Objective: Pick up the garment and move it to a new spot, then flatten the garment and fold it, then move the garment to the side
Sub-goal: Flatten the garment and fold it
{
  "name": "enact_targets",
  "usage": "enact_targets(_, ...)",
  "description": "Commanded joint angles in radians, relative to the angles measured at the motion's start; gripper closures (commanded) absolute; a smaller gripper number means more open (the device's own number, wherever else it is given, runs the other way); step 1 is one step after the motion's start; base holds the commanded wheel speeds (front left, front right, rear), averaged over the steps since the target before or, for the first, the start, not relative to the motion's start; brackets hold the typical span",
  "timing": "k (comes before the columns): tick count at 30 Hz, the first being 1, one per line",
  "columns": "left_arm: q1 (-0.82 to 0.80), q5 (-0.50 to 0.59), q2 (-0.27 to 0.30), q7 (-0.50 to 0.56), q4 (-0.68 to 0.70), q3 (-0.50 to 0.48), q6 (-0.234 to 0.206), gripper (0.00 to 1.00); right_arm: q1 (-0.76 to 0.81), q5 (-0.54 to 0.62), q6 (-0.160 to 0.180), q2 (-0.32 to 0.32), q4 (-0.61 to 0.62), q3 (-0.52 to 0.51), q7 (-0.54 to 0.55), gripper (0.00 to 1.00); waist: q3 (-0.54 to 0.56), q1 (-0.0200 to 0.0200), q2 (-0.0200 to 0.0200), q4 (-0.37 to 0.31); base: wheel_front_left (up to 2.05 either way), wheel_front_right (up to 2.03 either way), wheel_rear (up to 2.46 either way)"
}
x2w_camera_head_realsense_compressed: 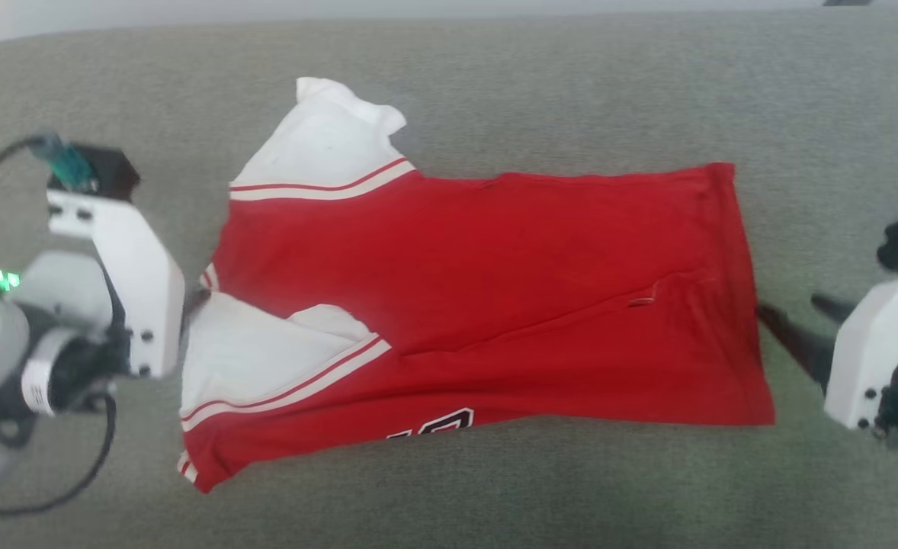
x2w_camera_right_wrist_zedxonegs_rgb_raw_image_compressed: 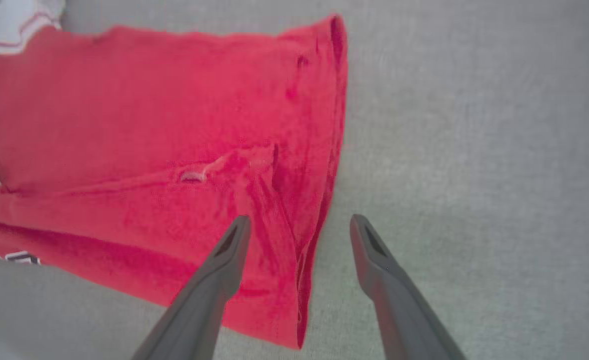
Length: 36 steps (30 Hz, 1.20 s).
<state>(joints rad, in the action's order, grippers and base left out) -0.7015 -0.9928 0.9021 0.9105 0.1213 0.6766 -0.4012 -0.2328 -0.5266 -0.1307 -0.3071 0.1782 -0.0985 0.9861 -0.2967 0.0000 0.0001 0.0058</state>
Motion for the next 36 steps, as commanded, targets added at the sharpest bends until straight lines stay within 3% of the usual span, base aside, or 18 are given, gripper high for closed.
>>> enact_targets(1, -0.028, 0.01, -0.013, -0.004, -0.01, -0.007, 0.013, 0.0, -0.023, 0.002, 0.0, 0.005, 0.016, 0.014, -0.041, 0.0, 0.003, 0.0, -0.0001, -0.021, 0.0, 0.0, 0.0)
enact_targets(5, -0.11, 0.043, -0.042, -0.043, -0.095, -0.012, 0.07, 0.0, -0.075, 0.028, 0.0, 0.012, 0.039, 0.064, -0.194, 0.0, -0.004, 0.0, -0.0001, -0.074, 0.0, 0.0, 0.0)
enact_targets(11, -0.23, 0.082, -0.082, -0.117, -0.279, -0.018, 0.172, 0.0, -0.178, 0.092, 0.0, 0.044, 0.029, 0.147, -0.508, 0.0, -0.033, 0.0, -0.0001, -0.178, 0.0, 0.0, 0.0)
enact_targets(17, -0.326, 0.111, -0.111, -0.17, -0.446, -0.028, 0.235, 0.0, -0.233, 0.144, 0.0, 0.09, -0.009, 0.182, -0.705, 0.0, -0.072, 0.0, -0.0001, -0.254, 0.0, 0.0, 0.0)
enact_targets(28, -0.486, 0.139, -0.151, -0.162, -0.765, -0.006, 0.316, 0.0, -0.275, 0.139, 0.0, 0.131, -0.093, 0.256, -0.849, 0.0, -0.175, 0.0, -0.0001, -0.355, 0.0, 0.0, 0.0)
enact_targets(36, -0.503, 0.138, -0.19, -0.076, -0.929, 0.026, 0.295, 0.0, -0.294, 0.106, 0.0, 0.109, -0.113, 0.279, -0.828, 0.0, -0.215, 0.0, -0.0001, -0.356, 0.0, 0.0, 0.0)
